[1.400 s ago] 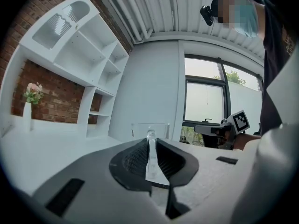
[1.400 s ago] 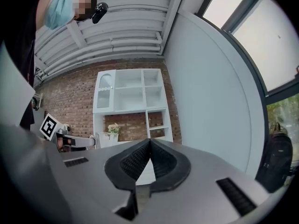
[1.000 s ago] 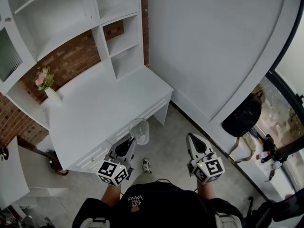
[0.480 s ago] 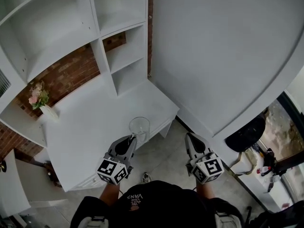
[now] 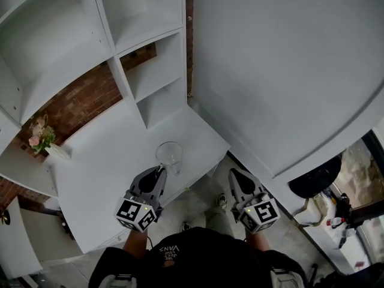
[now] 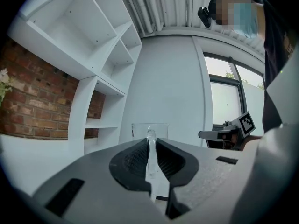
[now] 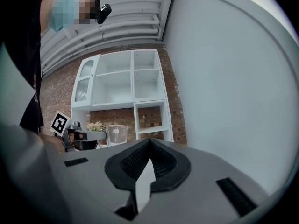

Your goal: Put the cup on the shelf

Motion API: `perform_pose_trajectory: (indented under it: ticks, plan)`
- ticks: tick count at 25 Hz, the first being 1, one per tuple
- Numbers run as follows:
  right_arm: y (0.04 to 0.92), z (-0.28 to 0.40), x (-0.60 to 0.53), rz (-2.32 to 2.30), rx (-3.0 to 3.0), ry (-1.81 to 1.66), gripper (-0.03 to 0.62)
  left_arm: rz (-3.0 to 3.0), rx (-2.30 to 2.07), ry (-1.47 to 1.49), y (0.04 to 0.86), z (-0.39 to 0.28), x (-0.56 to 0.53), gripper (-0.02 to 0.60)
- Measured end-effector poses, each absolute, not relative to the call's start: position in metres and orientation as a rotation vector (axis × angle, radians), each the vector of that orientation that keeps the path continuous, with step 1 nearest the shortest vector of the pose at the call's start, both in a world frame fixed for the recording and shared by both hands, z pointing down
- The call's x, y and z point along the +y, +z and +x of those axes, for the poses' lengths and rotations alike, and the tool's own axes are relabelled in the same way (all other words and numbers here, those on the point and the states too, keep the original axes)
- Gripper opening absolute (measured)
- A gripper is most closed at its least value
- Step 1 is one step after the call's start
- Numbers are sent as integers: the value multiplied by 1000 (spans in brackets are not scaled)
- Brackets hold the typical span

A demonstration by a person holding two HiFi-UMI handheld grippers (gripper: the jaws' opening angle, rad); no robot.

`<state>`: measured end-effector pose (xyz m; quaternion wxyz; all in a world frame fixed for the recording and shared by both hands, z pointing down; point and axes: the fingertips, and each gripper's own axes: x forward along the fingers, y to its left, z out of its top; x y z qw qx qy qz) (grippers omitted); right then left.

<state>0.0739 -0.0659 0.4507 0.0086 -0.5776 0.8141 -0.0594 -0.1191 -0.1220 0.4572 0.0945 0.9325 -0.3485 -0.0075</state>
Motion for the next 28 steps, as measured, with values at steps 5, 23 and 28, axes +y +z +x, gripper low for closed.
perform_pose_trajectory:
  ticks: [5,23,28]
  plan:
    - [457,86,-122,-1660,2607,-213,-2,2744,-1160,-29,456,-109,-157,35]
    - [438,100,-291,-1104,2917,-195,-2,2691,-1564,-48,378,-73,-282,35]
    - [442,105,-312,-1011,2953,-217,-2,2720,-1614,-61,346,-63,-306,36]
